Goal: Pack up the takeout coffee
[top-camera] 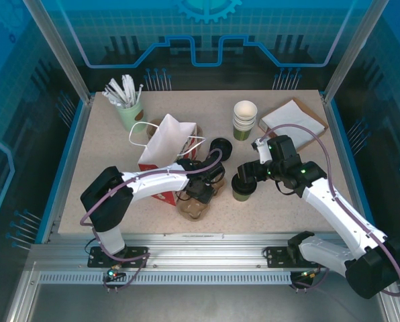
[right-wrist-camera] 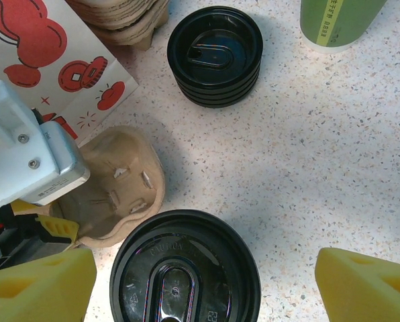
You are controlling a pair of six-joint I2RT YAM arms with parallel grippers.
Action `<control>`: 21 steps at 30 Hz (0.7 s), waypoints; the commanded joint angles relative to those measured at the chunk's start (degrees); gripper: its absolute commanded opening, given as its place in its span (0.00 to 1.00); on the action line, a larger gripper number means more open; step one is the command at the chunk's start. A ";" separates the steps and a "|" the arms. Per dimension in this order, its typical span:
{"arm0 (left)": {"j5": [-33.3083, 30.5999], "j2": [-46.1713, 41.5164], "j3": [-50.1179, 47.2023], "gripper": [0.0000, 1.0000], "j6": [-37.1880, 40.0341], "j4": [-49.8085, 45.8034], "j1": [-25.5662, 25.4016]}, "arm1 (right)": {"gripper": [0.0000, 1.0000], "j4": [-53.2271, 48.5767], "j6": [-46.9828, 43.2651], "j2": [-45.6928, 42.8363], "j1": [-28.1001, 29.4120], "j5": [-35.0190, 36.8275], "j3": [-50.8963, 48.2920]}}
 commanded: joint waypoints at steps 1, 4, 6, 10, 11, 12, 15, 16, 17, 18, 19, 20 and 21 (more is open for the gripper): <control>-0.56 -1.84 -0.35 0.38 0.09 -1.20 -0.28 | 0.87 -0.34 0.48 -0.11 -0.92 -0.32 0.63; -0.66 -3.85 -0.46 0.37 -0.33 -1.52 -0.48 | 0.86 -1.21 0.52 -0.64 -0.92 -0.13 1.97; -0.95 -5.63 -0.43 0.36 -0.56 -1.53 -0.87 | 0.87 -2.17 0.57 -1.30 -0.92 0.06 3.44; -0.96 -9.13 0.53 0.35 -0.75 -1.76 -2.30 | 0.86 -4.79 0.85 -2.37 -0.96 1.81 7.93; -1.04 -9.91 1.05 0.35 -0.83 -1.88 -2.84 | 0.86 -5.72 0.92 -2.48 -1.00 2.48 9.43; -1.21 -10.64 1.64 0.35 -0.88 -2.05 -3.36 | 0.86 -6.75 0.91 -2.57 -1.03 3.36 11.02; -1.64 -12.74 3.60 0.34 -0.82 -2.39 -4.72 | 0.86 -9.42 0.96 -2.92 -1.12 5.54 15.51; -1.74 -13.32 4.28 0.34 -0.99 -2.64 -5.05 | 0.86 -10.13 0.90 -3.01 -1.14 6.10 16.79; -2.07 -13.97 4.98 0.33 -1.07 -2.97 -5.30 | 0.86 -10.93 0.83 -3.14 -1.15 6.61 18.15; -2.62 -14.78 5.76 0.33 -1.17 -3.30 -5.73 | 0.86 -11.67 0.75 -3.25 -1.18 7.05 19.42; -2.88 -15.34 6.42 0.33 -1.20 -3.41 -6.03 | 0.86 -12.26 0.74 -3.36 -1.18 7.47 20.24; -2.89 -16.03 6.90 0.32 -0.95 -3.30 -6.30 | 0.86 -12.81 0.66 -3.52 -1.26 7.79 21.14; -2.65 -16.45 7.45 0.32 -0.53 -2.95 -6.72 | 0.86 -13.25 0.69 -3.62 -1.34 8.32 21.91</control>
